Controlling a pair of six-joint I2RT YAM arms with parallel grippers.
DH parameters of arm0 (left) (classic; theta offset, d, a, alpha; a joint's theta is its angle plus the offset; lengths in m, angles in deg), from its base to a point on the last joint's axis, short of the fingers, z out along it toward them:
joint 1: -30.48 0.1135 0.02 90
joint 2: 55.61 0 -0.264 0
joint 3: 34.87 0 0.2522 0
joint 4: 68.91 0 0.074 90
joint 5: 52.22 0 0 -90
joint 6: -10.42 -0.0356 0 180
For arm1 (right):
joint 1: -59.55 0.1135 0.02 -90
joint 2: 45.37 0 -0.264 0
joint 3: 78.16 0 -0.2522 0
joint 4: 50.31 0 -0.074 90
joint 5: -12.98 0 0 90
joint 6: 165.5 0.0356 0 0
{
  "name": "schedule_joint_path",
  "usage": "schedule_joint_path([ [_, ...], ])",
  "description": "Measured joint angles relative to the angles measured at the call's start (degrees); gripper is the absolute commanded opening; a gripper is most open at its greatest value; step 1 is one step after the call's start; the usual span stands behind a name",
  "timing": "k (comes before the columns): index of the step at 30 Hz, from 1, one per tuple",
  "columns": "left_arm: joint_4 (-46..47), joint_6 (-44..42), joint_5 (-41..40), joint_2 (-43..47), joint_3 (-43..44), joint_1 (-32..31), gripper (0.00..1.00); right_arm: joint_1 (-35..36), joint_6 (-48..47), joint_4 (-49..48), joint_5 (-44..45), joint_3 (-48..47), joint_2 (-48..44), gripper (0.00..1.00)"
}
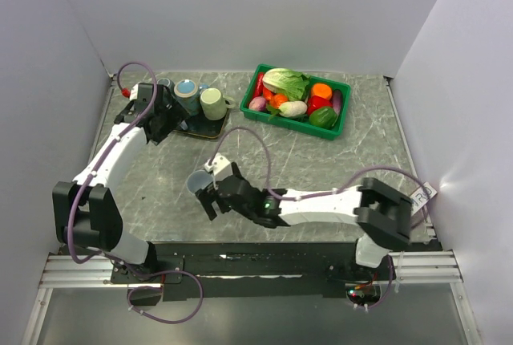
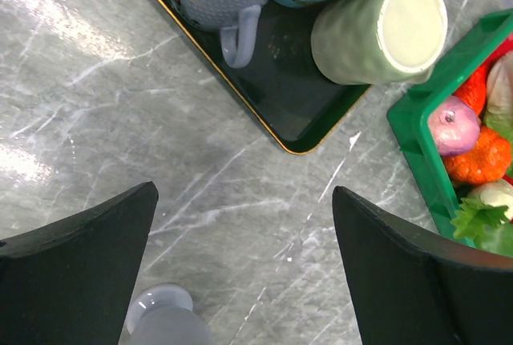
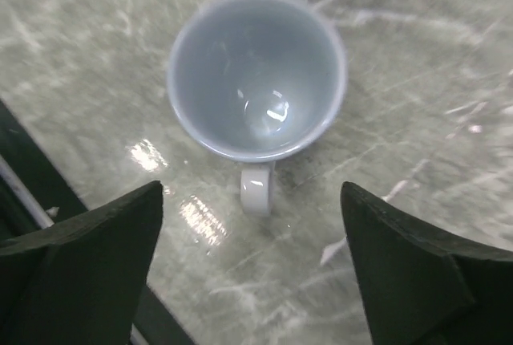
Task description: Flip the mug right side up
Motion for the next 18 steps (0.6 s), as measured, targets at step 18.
schedule_joint_path([
  [18, 4.6, 1.9, -1.9, -11.4, 0.3, 0.0, 0.89, -16.7, 6.8, 19.5, -3.0, -2.0, -27.2, 1.0],
])
